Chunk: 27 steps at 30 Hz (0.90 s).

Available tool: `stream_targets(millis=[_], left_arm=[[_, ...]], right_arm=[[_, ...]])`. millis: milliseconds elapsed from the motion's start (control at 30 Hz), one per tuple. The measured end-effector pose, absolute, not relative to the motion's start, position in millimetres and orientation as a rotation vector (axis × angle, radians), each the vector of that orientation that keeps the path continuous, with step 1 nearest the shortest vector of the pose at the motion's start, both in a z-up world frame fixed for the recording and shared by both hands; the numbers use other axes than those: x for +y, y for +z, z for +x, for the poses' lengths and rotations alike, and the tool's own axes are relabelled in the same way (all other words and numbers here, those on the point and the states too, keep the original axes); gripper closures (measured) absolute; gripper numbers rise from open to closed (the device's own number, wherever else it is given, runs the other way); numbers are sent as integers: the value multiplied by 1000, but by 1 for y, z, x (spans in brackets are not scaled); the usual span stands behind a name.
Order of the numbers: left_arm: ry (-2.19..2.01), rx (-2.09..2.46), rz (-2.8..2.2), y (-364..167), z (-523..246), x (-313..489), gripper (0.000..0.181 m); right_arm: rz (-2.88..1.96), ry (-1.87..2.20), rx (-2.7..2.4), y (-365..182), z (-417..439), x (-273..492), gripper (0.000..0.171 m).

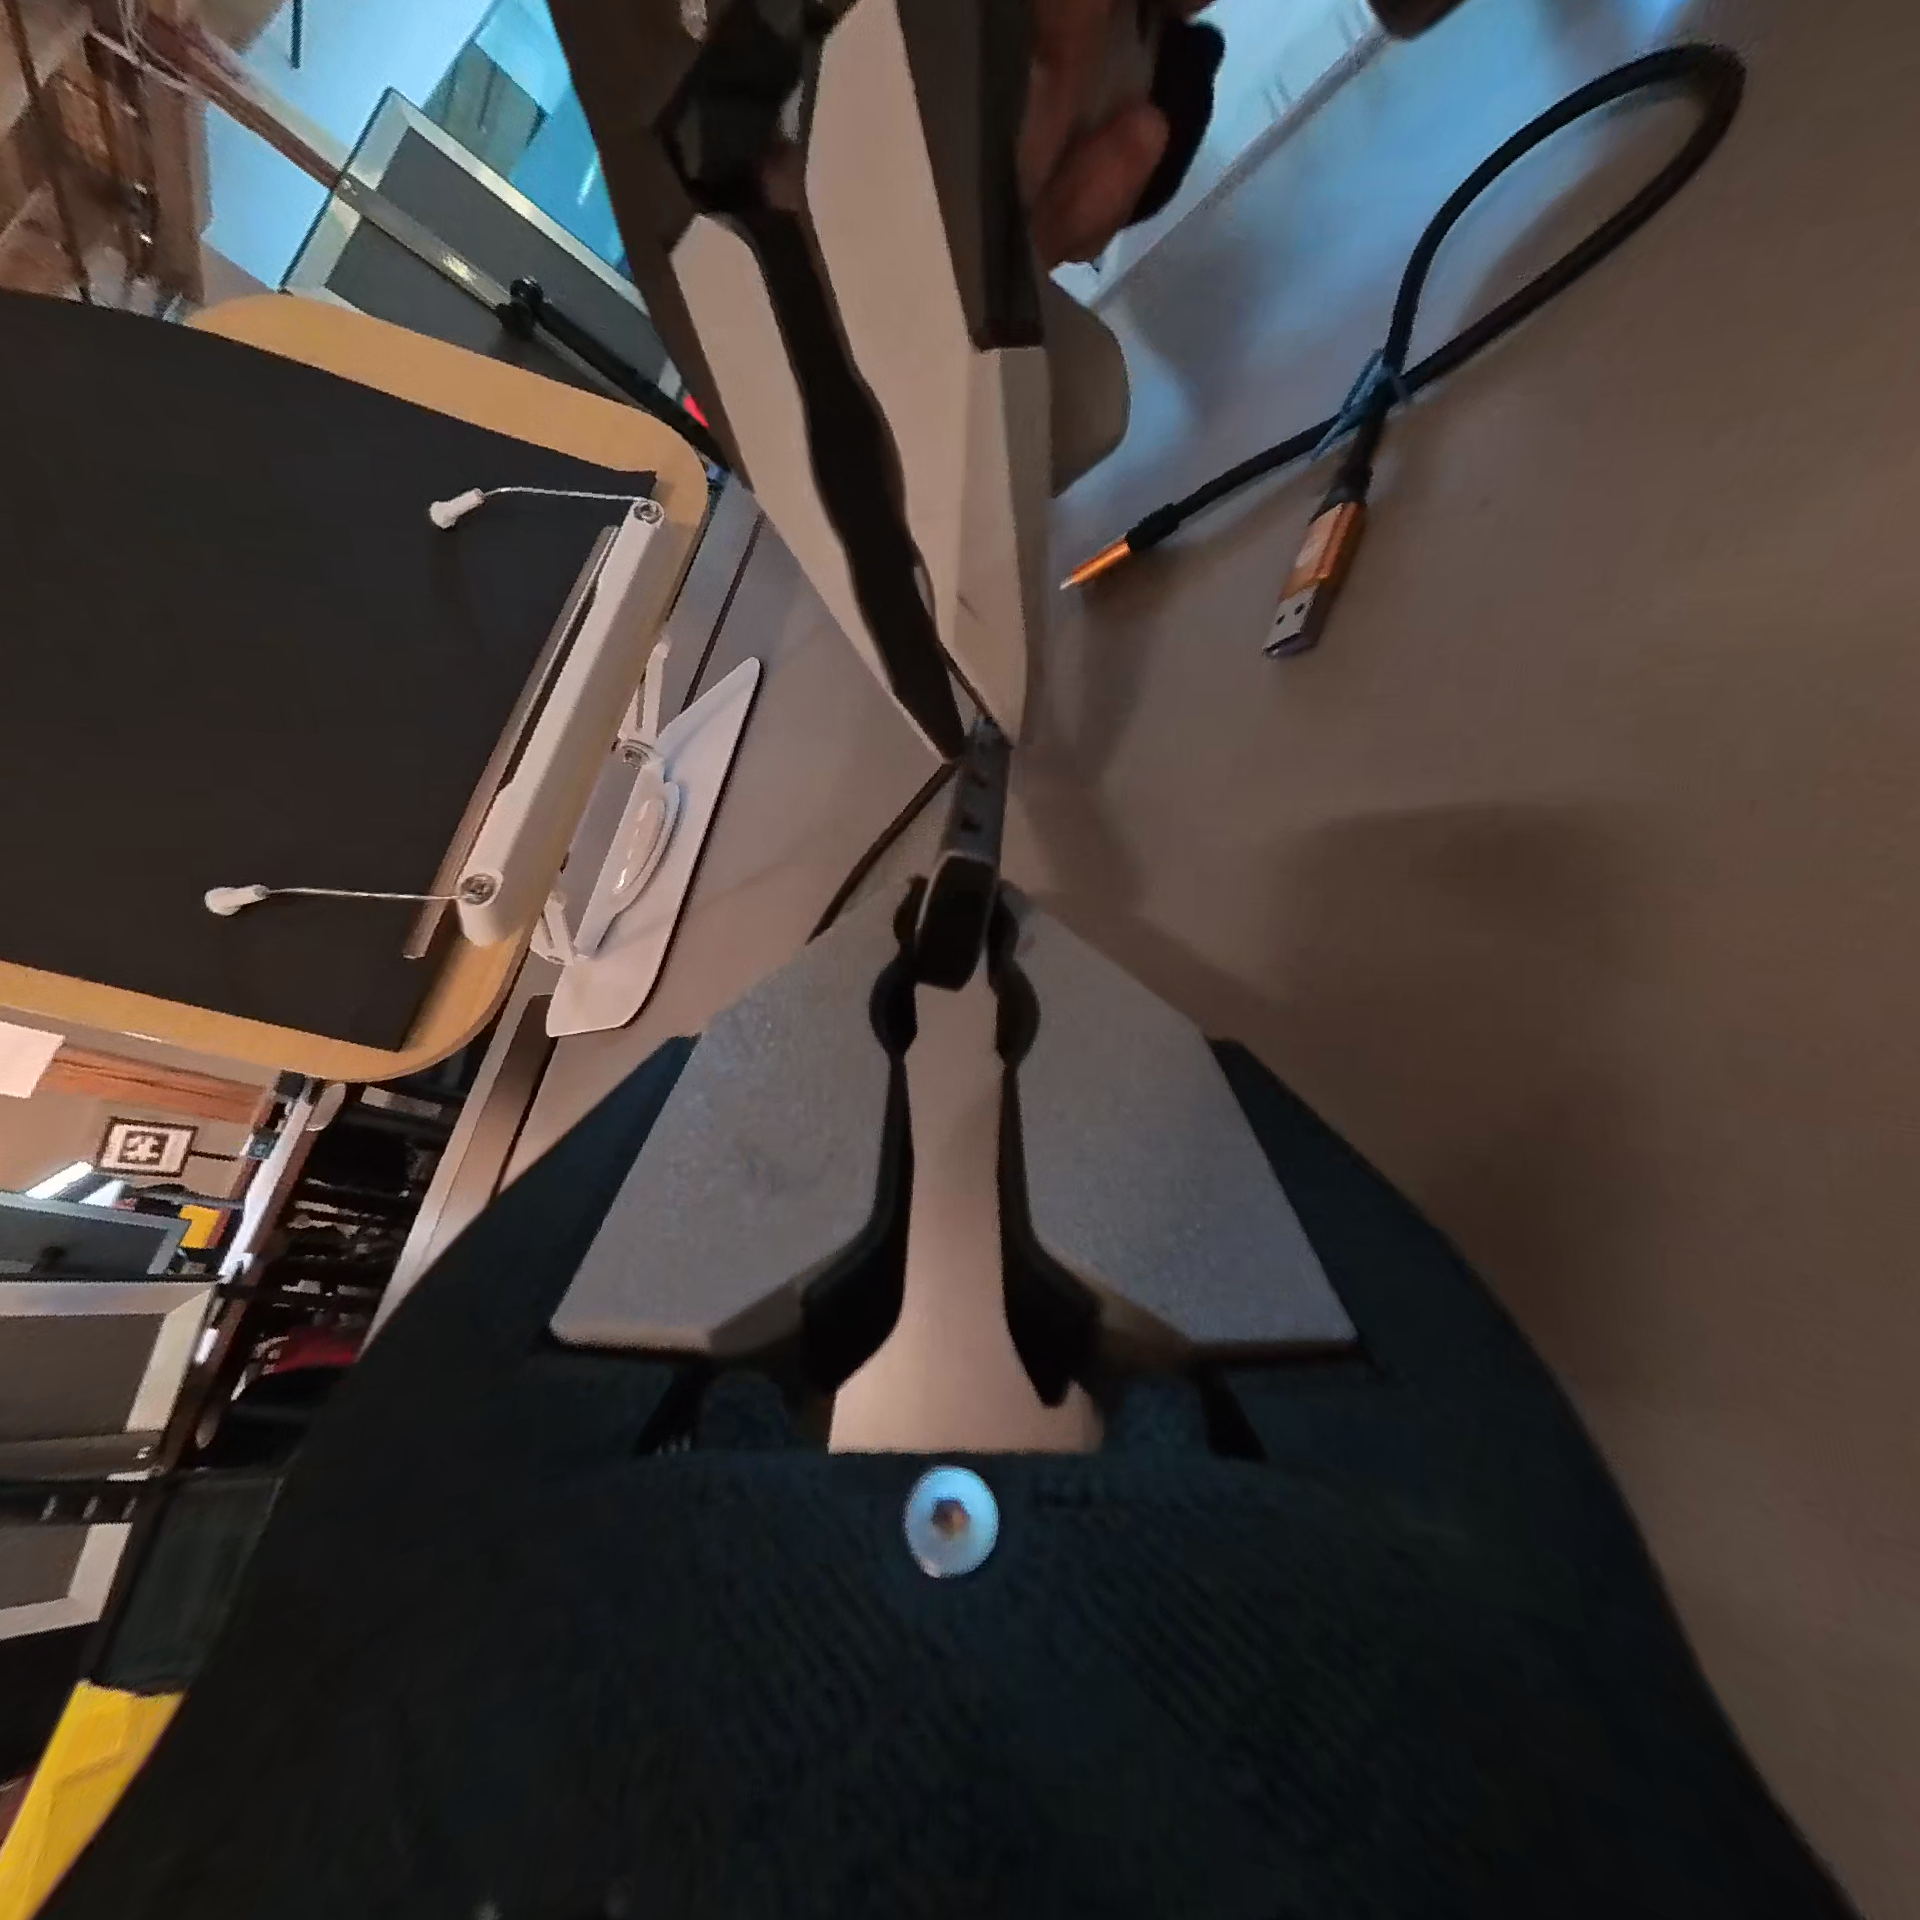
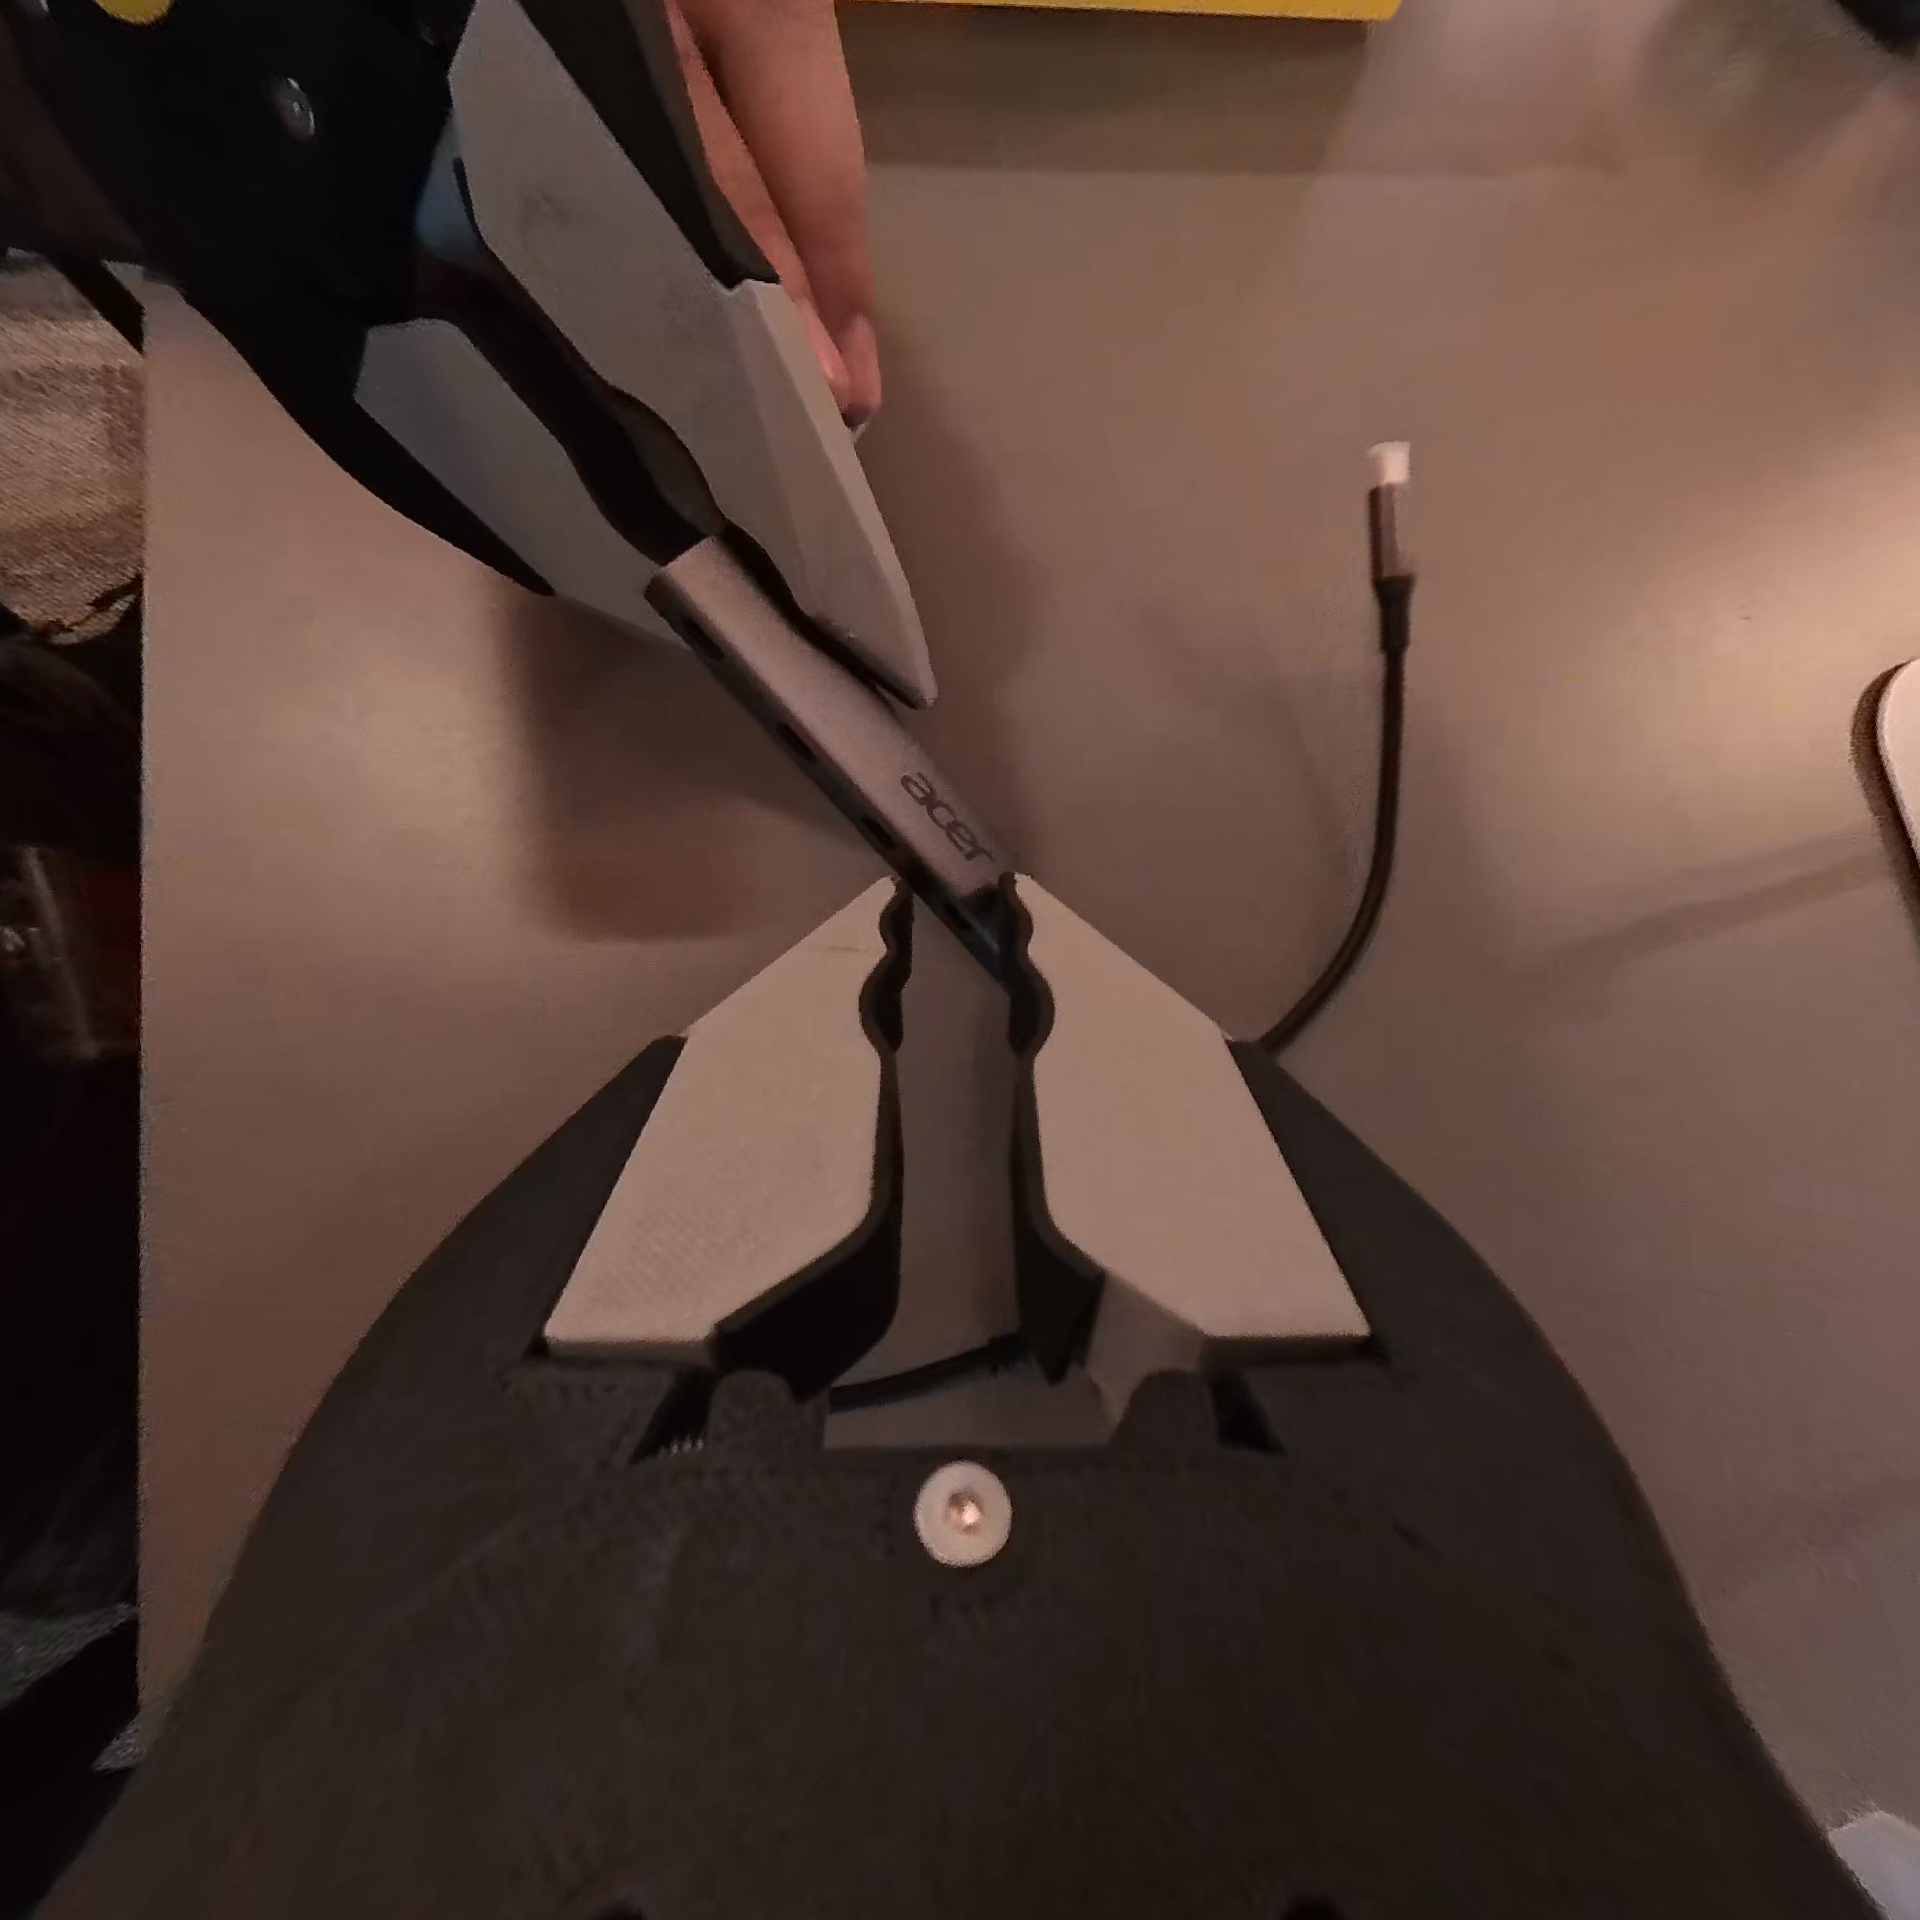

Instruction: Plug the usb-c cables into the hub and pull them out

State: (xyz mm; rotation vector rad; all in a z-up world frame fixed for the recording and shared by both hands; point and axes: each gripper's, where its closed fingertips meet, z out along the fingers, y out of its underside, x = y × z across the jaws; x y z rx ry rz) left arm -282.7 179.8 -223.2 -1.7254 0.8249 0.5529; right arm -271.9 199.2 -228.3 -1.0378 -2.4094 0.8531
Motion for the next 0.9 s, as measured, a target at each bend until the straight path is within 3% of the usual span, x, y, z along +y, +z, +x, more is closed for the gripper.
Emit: stream_targets(millis=[233, 400, 633, 800, 900], left_arm=[[479, 845, -1740, -230, -271, 182, 173], [595, 867, -1761, -232, -279, 186, 174], [859, 729, -1789, -219, -322, 188, 174], [914, 674, -1784, -212, -331, 188, 174], [895, 669, -1732, -203, -325, 187, 174]], right_arm=[[-1009, 1018, -2413, -224, -269, 183, 159], [-1068, 902, -2351, -226, -274, 196, 159], [-1683, 701, -1898, -223, -237, 274, 143], [-1708, 687, -1881, -237, -213, 267, 136], [-1461, 882, -1919, -210, -229, 227, 130]])
